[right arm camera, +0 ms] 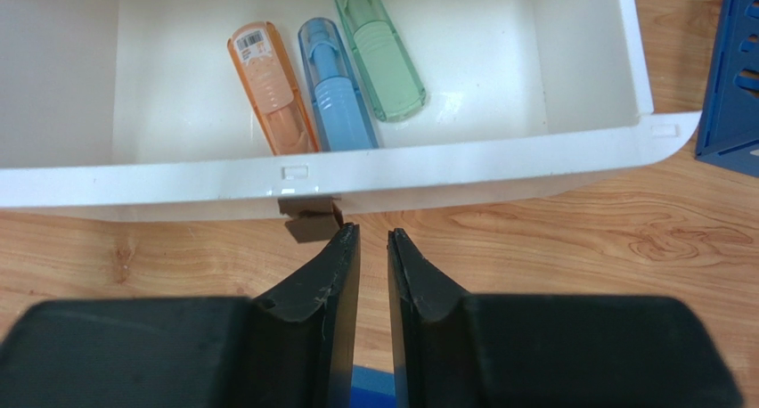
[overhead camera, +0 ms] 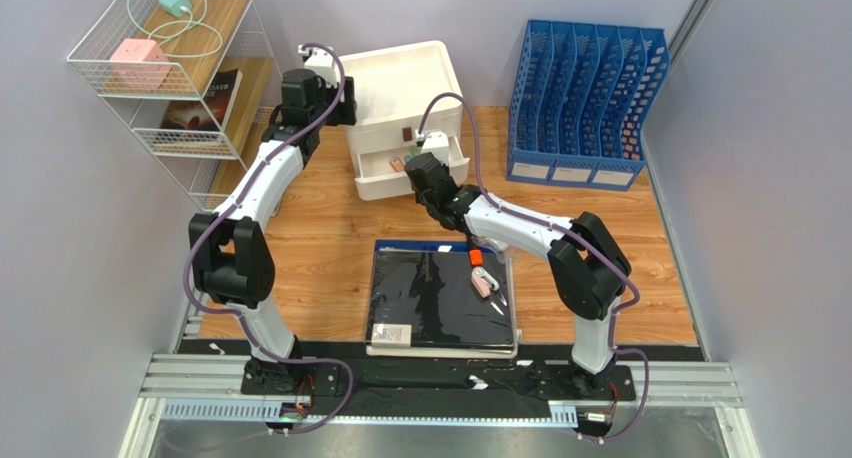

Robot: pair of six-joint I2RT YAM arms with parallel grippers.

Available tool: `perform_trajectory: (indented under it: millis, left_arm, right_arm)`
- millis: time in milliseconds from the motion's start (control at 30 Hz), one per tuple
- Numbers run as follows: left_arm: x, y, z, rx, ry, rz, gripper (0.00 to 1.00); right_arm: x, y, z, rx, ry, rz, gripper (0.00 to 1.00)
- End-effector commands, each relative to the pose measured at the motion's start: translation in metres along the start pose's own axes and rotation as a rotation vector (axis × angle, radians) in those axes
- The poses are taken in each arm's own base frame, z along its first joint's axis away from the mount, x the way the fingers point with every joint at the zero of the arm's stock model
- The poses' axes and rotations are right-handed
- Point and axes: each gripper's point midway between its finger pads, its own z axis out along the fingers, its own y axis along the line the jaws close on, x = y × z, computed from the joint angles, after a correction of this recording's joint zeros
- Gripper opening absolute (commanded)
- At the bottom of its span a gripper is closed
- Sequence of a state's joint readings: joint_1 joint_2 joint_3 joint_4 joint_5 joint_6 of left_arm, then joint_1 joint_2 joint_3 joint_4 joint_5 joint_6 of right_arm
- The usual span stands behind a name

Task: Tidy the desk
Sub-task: Close the drawer in the storage box.

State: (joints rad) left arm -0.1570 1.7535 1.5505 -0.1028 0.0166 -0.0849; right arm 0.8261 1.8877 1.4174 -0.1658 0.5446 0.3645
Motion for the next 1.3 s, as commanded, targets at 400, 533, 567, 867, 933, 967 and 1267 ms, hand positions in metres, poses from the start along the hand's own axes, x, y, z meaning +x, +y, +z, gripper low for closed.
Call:
perform_trajectory:
  millis: [400,533,567,867,933,967,1267]
  left_arm:
    - [0.002,-0.015,-0.004,0.073,0.022,0.054,0.1]
    - [0.009,-0.018,-0.003,0.098,0.056,0.078,0.03]
    - [0.011,-0.019,-0.003,0.102,0.062,0.084,0.03]
    - [0.029,-0.023,-0.001,0.129,0.1,0.08,0.03]
    - [0.032,-0.024,-0.001,0.14,0.107,0.099,0.03]
    - [0.034,-0.026,-0.002,0.154,0.113,0.099,0.03]
    - [0.051,-0.028,-0.006,0.165,0.145,0.093,0.02]
  right_arm:
    - [-0.05,0.008,0.056,-0.023,-0.08,0.051,0.2]
    - [-0.06,0.013,0.063,-0.027,-0.105,0.054,0.2]
    - [-0.065,0.014,0.064,-0.03,-0.119,0.06,0.2]
    - [-0.082,0.023,0.073,-0.058,-0.208,0.087,0.18]
    - [-0.069,0.019,0.072,-0.051,-0.212,0.059,0.17]
    - [-0.088,0.022,0.064,-0.075,-0.286,0.086,0.18]
    - [-0.067,0.022,0.054,-0.067,-0.243,0.061,0.79]
